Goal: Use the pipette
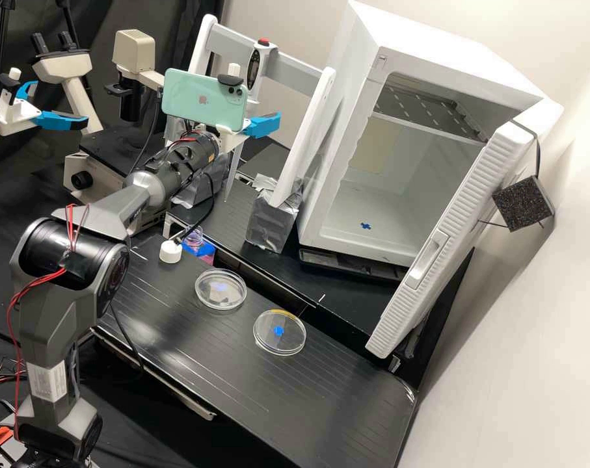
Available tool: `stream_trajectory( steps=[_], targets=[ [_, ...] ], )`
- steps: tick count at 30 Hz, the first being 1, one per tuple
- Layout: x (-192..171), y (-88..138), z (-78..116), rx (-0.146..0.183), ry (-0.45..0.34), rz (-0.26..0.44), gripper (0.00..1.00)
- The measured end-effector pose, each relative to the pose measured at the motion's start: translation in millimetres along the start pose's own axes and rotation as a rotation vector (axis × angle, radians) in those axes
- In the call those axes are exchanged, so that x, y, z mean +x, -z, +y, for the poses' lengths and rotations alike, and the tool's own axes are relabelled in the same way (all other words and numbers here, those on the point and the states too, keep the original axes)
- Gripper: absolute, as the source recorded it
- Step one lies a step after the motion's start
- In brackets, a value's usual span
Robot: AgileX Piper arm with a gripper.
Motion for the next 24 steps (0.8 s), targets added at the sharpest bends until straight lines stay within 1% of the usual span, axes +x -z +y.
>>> stream_trajectory(
  steps=[7, 24],
  targets=[
    [-0.6, 3.6, -2.5, 0.002, 0.007, 0.01, 0.0],
    [-0.6, 3.6, -2.5, 0.002, 0.007, 0.01, 0.0]
  ],
)
